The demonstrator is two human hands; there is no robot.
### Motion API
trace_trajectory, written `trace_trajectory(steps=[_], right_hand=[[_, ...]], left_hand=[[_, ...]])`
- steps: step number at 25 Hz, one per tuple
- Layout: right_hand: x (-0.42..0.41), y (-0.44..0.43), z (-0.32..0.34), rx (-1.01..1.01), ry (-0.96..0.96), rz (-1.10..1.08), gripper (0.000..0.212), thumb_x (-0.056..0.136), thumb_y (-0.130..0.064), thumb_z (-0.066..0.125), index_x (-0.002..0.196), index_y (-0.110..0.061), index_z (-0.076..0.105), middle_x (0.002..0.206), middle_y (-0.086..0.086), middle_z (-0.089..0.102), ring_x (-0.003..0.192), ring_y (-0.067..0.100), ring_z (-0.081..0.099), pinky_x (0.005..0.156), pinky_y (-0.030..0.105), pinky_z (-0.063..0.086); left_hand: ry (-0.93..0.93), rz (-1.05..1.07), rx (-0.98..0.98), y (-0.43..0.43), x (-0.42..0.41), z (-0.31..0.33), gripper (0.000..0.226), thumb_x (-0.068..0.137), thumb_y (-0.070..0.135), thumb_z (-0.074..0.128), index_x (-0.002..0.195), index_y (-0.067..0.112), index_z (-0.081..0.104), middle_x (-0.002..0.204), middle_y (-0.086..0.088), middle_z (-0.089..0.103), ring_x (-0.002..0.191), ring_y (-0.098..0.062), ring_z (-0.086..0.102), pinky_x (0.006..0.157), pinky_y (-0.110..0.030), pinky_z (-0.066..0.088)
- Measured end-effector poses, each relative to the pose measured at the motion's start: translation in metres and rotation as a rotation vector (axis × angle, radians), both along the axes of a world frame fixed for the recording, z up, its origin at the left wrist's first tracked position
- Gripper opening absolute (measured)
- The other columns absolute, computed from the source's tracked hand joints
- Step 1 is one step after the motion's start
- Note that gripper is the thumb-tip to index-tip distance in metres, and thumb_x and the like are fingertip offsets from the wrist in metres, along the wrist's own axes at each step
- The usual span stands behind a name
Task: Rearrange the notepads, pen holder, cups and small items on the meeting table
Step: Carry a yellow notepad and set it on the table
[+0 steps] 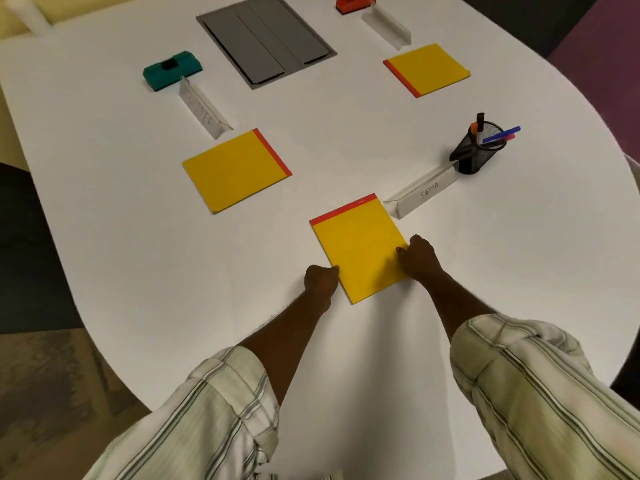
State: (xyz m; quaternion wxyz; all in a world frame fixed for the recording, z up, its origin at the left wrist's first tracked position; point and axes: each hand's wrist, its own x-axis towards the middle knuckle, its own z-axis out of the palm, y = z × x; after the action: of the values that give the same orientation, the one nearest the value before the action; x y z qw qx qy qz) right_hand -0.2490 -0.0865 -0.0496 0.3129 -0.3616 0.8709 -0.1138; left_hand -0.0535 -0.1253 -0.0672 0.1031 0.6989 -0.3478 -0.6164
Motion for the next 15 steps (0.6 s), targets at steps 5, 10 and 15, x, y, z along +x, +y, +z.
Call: trace_trajectory(steps=[5,10,15], right_hand=[[0.002,-0.001,-0.008,-0.007,0.04,0.014,0.048,0.095,-0.025,0.054,0.127,0.008,0.043,0.13,0.026,0.048,0.123,0.038,0.044,0.102,0.039,0.033],[-0.003,-0.009,-0.013,0.074,0.072,-0.031,0.057,0.093,-0.037,0.056,0.133,0.001,0.042,0.135,0.022,0.042,0.127,0.037,0.041,0.104,0.045,0.035],[-0.012,-0.012,-0.014,0.087,-0.072,-0.1,0.057,0.09,-0.034,0.063,0.134,-0.003,0.045,0.137,0.02,0.045,0.127,0.037,0.042,0.106,0.045,0.035]], left_hand=[[-0.061,-0.058,-0.023,0.001,-0.019,-0.003,0.045,0.093,0.024,0.057,0.12,-0.012,0.053,0.116,-0.026,0.061,0.11,-0.036,0.059,0.089,-0.037,0.047],[-0.072,-0.01,0.004,0.001,-0.023,-0.012,0.046,0.093,0.022,0.057,0.124,-0.011,0.05,0.122,-0.026,0.059,0.114,-0.036,0.057,0.096,-0.039,0.046],[0.059,0.165,0.036,-0.002,-0.016,-0.017,0.018,0.09,0.011,0.061,0.092,-0.007,0.056,0.085,-0.015,0.056,0.08,-0.026,0.057,0.089,-0.039,0.049]])
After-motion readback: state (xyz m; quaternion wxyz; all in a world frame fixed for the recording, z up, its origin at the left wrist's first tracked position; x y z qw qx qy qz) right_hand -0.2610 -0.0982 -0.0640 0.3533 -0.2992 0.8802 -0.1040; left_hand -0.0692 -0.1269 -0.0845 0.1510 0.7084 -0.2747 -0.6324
